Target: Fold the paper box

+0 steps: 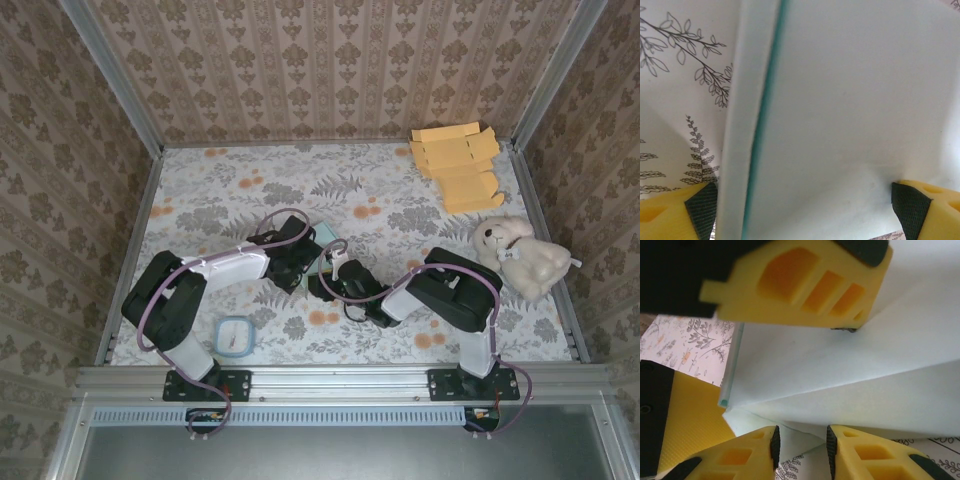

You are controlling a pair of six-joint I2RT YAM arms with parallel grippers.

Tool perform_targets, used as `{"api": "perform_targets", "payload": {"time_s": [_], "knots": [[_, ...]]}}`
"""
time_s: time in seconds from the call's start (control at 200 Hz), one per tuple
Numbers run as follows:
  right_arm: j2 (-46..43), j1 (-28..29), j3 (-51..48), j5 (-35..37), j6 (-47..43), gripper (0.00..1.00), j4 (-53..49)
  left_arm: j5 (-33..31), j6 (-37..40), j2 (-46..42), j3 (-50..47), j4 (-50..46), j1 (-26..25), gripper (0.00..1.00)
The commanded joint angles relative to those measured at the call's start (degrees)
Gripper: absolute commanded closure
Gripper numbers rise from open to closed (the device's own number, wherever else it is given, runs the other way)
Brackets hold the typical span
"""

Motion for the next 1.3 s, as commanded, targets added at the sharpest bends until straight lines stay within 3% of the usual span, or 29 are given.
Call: {"api": "perform_targets", "payload": {"time_s": [0.0,0.51,0.62,0.73,0.845,0.935,1.08,1.295], "knots": [[1.88,-1.66,-0.92,-3.56,2.48,0.66,-1.97,4.68,3.08,0.69,0.43,-6.95,-1.0,0.07],[0.14,-9.72,-5.63,-4.05,6.39,0.66,-3.05,-3.53,9.83,-10.56,2.21,-12.84,1.08,0.04],[-0.12,-11.48,-5.22,-5.44,6.14,0.66,-4.26,-4.75,16.2,-12.21,3.64,-12.63,3.78,0.04],[0.41,-13.17,-3.39,-6.45,5.84,0.66,-6.14,-5.85,30.9,-10.95,6.38,-6.5,7.79,0.04],[0.5,-14.32,-2.31,-6.79,5.87,0.66,-6.74,4.39,45.72,-6.04,7.65,6.82,13.68,0.03],[0.65,-15.19,-1.48,-7.06,5.71,0.66,-7.69,10.96,49.44,0.11,10.0,13.07,18.24,0.03],[1.37,-16.97,0.41,-8.63,5.25,0.66,-9.63,22.19,47.57,10.57,13.31,21.71,21.9,0.06],[2.83,-19.76,4.17,-11.97,4.82,0.66,-12.5,25.3,43.0,14.39,8.99,33.02,21.55,0.07]]}}
